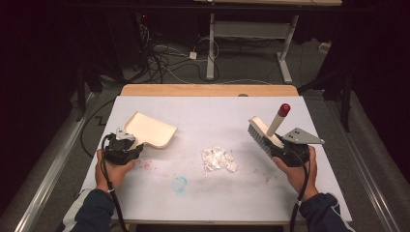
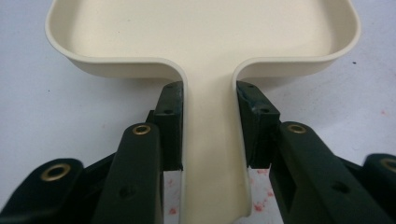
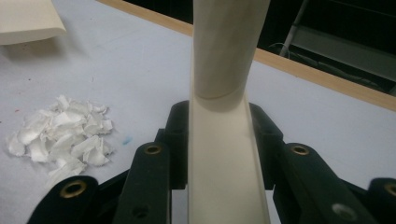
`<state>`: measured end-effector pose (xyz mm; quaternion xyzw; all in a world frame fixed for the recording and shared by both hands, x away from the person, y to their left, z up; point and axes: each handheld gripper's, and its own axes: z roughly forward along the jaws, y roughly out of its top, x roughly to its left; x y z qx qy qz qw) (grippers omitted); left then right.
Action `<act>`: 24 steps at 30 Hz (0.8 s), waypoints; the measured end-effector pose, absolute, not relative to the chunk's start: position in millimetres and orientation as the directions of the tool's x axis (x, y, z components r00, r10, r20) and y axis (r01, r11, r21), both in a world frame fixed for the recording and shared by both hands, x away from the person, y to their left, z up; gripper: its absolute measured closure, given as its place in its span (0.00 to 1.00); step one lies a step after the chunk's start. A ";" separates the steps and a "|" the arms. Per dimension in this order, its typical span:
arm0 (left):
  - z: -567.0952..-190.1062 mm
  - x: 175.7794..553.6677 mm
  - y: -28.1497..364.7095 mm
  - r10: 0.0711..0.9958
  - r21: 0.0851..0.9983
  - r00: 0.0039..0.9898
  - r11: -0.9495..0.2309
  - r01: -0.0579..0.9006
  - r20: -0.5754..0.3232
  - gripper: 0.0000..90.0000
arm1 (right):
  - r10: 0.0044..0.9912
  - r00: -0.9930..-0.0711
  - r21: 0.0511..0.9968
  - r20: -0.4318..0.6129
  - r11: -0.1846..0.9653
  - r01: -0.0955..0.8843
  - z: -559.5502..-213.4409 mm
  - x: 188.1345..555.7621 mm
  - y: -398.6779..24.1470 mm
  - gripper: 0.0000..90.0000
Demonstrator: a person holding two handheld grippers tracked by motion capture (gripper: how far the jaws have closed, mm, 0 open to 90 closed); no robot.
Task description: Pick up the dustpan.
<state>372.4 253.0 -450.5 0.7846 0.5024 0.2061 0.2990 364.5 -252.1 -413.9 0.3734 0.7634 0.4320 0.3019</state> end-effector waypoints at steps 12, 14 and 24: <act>-440.2 359.3 252.0 0.855 0.665 0.516 -0.411 0.623 0.044 0.71 | 0.830 -0.540 0.884 -0.141 0.350 0.308 -413.6 363.7 -251.5 0.75; -440.4 356.7 251.3 0.844 0.657 0.534 -0.428 0.621 0.044 0.71 | 0.831 -0.539 0.885 -0.140 0.349 0.308 -413.5 363.3 -251.3 0.75; -439.6 346.7 246.8 0.779 0.620 0.625 -0.512 0.595 0.044 0.71 | 0.828 -0.543 0.883 -0.142 0.353 0.308 -414.5 363.1 -249.6 0.75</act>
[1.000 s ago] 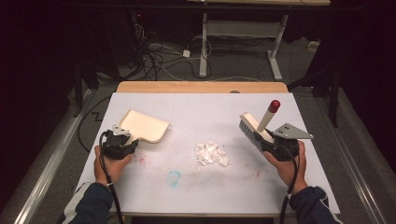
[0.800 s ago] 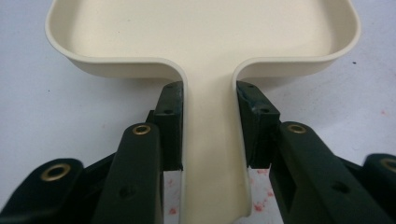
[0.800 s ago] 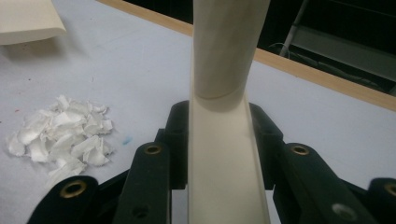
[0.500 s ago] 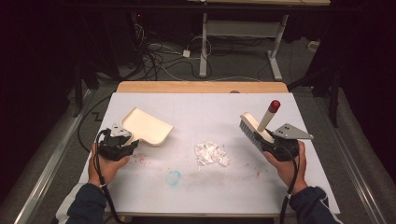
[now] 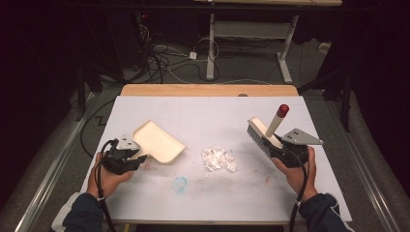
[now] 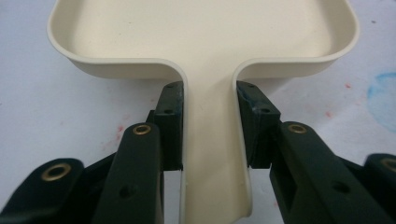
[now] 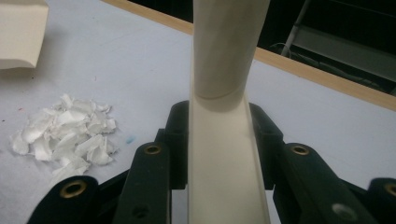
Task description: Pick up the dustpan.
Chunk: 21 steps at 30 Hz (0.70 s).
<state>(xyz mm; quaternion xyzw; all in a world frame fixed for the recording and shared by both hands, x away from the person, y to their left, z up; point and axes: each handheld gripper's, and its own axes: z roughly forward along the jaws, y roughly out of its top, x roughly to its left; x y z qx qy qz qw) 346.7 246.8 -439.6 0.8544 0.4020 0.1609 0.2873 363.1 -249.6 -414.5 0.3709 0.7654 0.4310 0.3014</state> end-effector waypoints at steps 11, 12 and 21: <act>-442.2 333.4 238.5 0.699 0.557 0.714 -0.603 0.572 0.023 0.71 | 0.818 -0.557 0.877 -0.145 0.367 0.311 -416.9 362.8 -245.9 0.75; -442.7 331.4 237.7 0.692 0.551 0.722 -0.611 0.569 0.022 0.71 | 0.819 -0.556 0.877 -0.143 0.366 0.313 -416.9 362.6 -245.5 0.75; -440.6 321.9 228.5 0.637 0.531 0.771 -0.653 0.540 0.000 0.71 | 0.820 -0.554 0.877 -0.146 0.366 0.311 -417.3 362.6 -245.0 0.75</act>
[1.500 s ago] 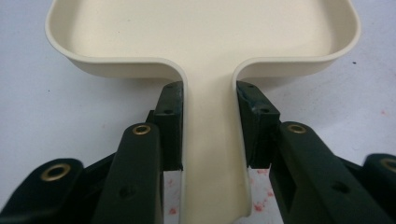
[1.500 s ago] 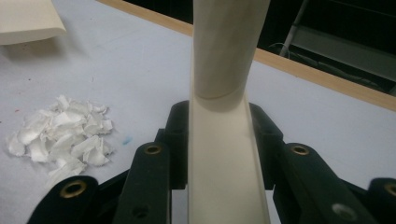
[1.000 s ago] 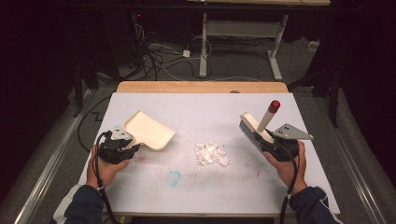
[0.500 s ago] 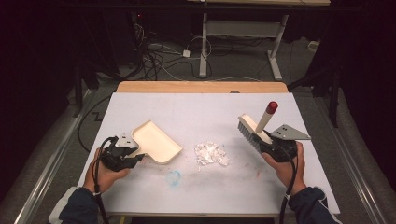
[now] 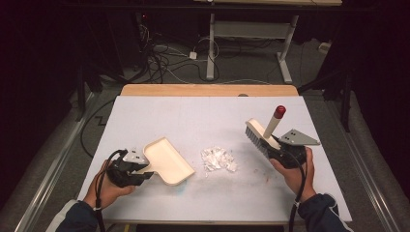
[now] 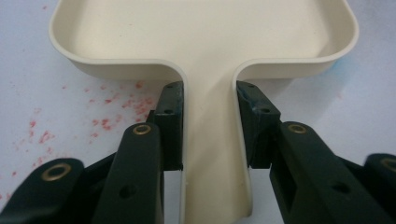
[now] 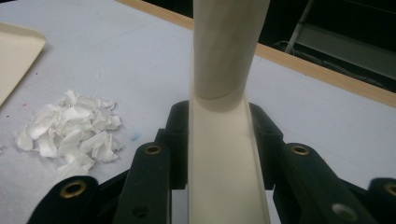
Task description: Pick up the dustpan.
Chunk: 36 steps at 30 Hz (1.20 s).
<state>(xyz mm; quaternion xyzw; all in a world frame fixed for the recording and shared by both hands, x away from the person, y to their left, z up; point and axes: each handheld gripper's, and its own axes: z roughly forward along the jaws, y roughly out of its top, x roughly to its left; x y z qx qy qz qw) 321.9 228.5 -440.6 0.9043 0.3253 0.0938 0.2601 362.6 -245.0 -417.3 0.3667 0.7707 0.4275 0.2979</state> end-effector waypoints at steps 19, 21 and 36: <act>-442.0 313.3 209.8 0.566 0.510 0.824 -0.704 0.493 -0.016 0.71 | 0.828 -0.550 0.884 -0.107 0.332 0.328 -421.3 367.7 -240.7 0.75; -441.7 312.4 208.0 0.562 0.507 0.827 -0.709 0.490 -0.013 0.71 | 0.827 -0.552 0.881 -0.108 0.337 0.333 -423.1 370.0 -236.2 0.75; -443.7 310.3 196.5 0.536 0.489 0.844 -0.734 0.470 -0.006 0.71 | 0.815 -0.570 0.858 -0.107 0.366 0.362 -431.3 389.7 -194.1 0.75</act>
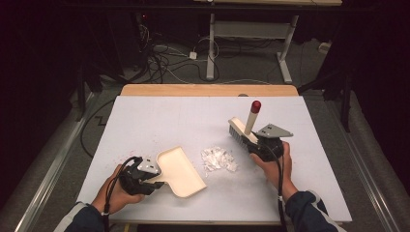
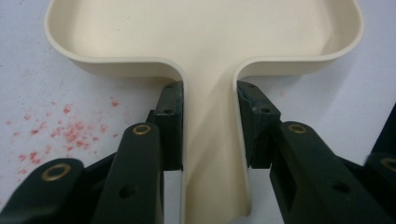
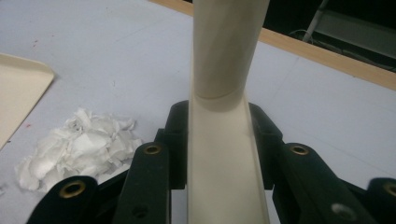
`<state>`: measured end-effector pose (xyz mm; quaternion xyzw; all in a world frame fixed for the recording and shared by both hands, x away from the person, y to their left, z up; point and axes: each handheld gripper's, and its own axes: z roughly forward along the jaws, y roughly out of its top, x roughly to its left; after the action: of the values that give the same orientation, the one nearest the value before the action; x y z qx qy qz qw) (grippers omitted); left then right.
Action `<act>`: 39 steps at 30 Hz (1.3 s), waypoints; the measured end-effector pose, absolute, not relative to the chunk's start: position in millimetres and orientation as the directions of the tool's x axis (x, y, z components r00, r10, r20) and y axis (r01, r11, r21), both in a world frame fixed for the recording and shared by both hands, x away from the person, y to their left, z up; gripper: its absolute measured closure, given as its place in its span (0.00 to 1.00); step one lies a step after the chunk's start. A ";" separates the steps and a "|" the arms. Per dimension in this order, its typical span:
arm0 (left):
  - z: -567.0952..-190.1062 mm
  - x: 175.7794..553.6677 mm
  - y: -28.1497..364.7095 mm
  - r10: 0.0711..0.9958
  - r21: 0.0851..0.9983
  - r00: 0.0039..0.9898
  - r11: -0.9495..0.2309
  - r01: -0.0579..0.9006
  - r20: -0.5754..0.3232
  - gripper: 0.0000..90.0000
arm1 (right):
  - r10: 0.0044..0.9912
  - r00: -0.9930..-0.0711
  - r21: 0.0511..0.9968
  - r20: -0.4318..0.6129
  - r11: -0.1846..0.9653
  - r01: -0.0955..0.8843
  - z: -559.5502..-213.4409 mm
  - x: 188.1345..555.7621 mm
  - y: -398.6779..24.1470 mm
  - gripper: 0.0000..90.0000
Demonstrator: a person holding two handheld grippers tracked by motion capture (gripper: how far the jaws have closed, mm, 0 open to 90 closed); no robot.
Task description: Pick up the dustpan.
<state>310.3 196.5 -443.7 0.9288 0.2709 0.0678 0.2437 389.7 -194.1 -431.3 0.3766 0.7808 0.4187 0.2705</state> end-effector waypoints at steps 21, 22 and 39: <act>-447.3 313.2 189.9 0.527 0.490 0.850 -0.736 0.467 -0.020 0.71 | 0.772 -0.619 0.832 -0.142 0.432 0.348 -441.3 385.2 -162.5 0.75; -447.7 313.0 189.8 0.526 0.489 0.850 -0.737 0.467 -0.018 0.71 | 0.770 -0.621 0.832 -0.146 0.435 0.344 -441.5 384.9 -162.8 0.75; -449.5 310.9 188.0 0.538 0.484 0.842 -0.732 0.480 -0.021 0.71 | 0.765 -0.632 0.837 -0.124 0.423 0.347 -443.5 379.3 -160.0 0.75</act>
<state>310.9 188.0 -449.5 0.9286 0.2741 0.0603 0.2428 379.3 -160.0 -443.5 0.3456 0.8042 0.4115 0.2539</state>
